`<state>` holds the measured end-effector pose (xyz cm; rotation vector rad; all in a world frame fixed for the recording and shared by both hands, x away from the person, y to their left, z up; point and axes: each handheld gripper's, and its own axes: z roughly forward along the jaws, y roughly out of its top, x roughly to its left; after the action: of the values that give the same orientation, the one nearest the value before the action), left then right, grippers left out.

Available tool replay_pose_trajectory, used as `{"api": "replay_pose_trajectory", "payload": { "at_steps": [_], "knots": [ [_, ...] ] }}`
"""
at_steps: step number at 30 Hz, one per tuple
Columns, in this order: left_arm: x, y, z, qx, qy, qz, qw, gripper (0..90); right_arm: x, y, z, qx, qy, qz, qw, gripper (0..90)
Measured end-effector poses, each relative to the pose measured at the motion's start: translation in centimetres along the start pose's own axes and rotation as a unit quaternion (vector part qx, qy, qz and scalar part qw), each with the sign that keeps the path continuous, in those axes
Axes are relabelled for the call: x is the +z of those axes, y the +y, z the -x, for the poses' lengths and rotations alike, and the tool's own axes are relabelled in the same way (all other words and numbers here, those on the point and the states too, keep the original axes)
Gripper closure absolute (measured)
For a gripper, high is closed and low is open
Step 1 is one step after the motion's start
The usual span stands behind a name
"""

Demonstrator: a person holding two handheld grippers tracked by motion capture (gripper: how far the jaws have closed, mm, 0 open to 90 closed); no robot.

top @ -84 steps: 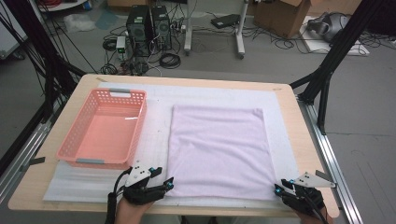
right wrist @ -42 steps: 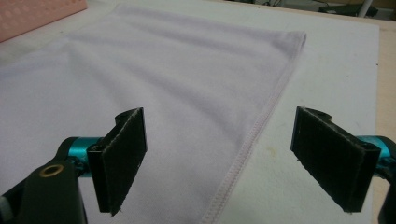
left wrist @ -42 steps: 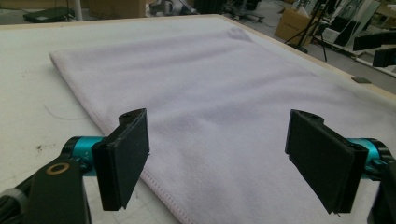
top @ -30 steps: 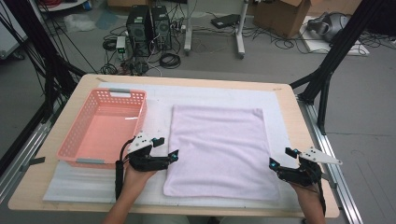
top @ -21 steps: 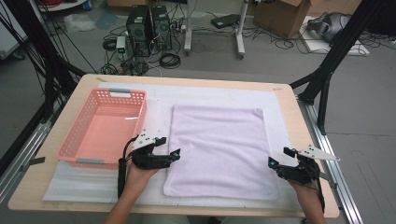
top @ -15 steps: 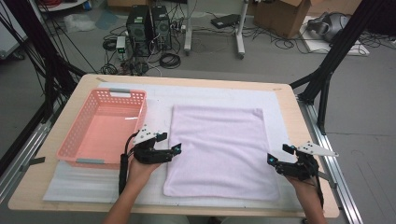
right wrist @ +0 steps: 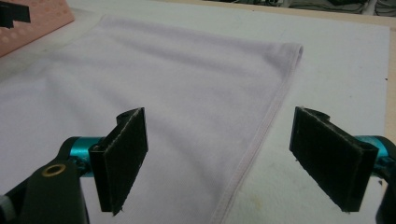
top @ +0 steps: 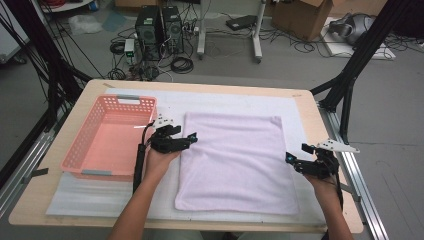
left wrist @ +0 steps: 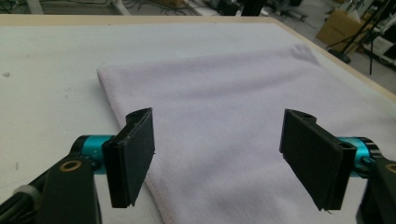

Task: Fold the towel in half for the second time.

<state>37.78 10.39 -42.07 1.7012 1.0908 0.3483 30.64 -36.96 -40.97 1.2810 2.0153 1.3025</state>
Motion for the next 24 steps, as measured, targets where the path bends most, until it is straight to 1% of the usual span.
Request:
{"api": "replay_pose_trajectory", "payload": {
  "at_steps": [1,2,3,4,5,6,8,9,10,11,12,13,14,15,16,17,18,20,21,22,23,24],
  "knots": [
    [0.4,0.0,-0.3,-0.004,0.002,-0.005,1.0,27.4,0.3,0.2,0.1,0.001,-0.003,-0.003,1.0,19.6],
    [0.7,0.1,-0.5,-0.001,0.009,-0.006,0.9999,28.0,0.6,0.4,0.3,-0.001,-0.004,-0.01,0.9999,21.3],
    [1.1,0.3,-0.6,0.002,0.011,-0.008,0.9999,28.6,0.9,0.6,0.5,-0.005,-0.005,-0.016,0.9999,22.1],
    [1.4,0.5,-0.7,0.002,0.011,-0.009,0.9999,29.2,1.3,0.8,0.7,-0.004,-0.004,-0.021,0.9998,21.7],
    [1.7,0.7,-0.8,0.002,0.011,-0.011,0.9999,29.7,1.6,0.9,1.0,0.003,-0.004,-0.028,0.9996,20.8],
    [2.0,0.9,-0.9,0.001,0.014,-0.013,0.9998,30.0,2.0,1.0,1.3,0.002,-0.006,-0.033,0.9994,20.6],
    [2.6,1.2,-1.2,-0.005,0.014,-0.016,0.9998,30.5,2.9,1.2,1.7,0.009,-0.009,-0.043,0.999,20.5],
    [3.0,1.3,-1.4,-0.008,0.018,-0.019,0.9996,30.5,3.2,1.3,1.9,0.012,-0.01,-0.044,0.9989,20.0],
    [3.2,1.2,-1.6,-0.009,0.024,-0.014,0.9996,30.6,3.7,1.5,2.1,0.015,-0.01,-0.049,0.9986,20.0],
    [3.5,1.1,-1.9,-0.019,0.026,-0.011,0.9994,30.8,4.1,1.7,2.3,0.015,-0.013,-0.054,0.9983,20.0],
    [3.7,0.9,-2.4,-0.031,0.027,-0.017,0.999,30.9,4.6,1.9,2.4,0.017,-0.012,-0.059,0.998,20.0],
    [4.0,0.7,-2.8,-0.04,0.032,-0.021,0.9984,30.7,5.1,2.1,2.6,0.016,-0.013,-0.065,0.9976,20.0],
    [4.2,0.5,-3.0,-0.043,0.039,-0.028,0.998,30.6,5.5,2.3,2.7,0.017,-0.013,-0.071,0.9972,20.0],
    [4.3,0.4,-3.2,-0.037,0.047,-0.034,0.9977,30.5,5.9,2.4,2.8,0.017,-0.012,-0.074,0.997,19.9],
    [4.4,0.3,-3.2,-0.035,0.05,-0.036,0.9975,30.1,6.2,2.5,2.9,0.018,-0.012,-0.077,0.9968,20.0],
    [4.6,0.2,-3.3,-0.037,0.051,-0.038,0.9973,30.0,6.5,2.6,3.0,0.018,-0.013,-0.079,0.9966,19.9],
    [4.6,0.1,-3.4,-0.033,0.053,-0.039,0.9973,29.2,6.7,2.7,3.1,0.018,-0.014,-0.079,0.9966,19.9],
    [4.8,0.1,-3.5,-0.037,0.057,-0.038,0.997,28.5,7.2,2.7,3.4,0.023,-0.014,-0.084,0.9961,20.0],
    [4.9,0.0,-3.6,-0.035,0.062,-0.038,0.9967,27.9,7.4,2.7,3.5,0.026,-0.014,-0.085,0.9959,20.0],
    [4.9,-0.1,-3.7,-0.033,0.063,-0.042,0.9966,27.1,7.6,2.7,3.6,0.03,-0.017,-0.087,0.9956,20.2],
    [5.0,-0.1,-3.8,-0.038,0.066,-0.045,0.9961,27.2,7.8,2.7,3.7,0.033,-0.02,-0.089,0.9953,20.3],
    [5.2,0.0,-3.8,-0.041,0.068,-0.055,0.9953,27.3,8.1,2.7,3.9,0.036,-0.024,-0.093,0.9947,20.4]
  ]
}}
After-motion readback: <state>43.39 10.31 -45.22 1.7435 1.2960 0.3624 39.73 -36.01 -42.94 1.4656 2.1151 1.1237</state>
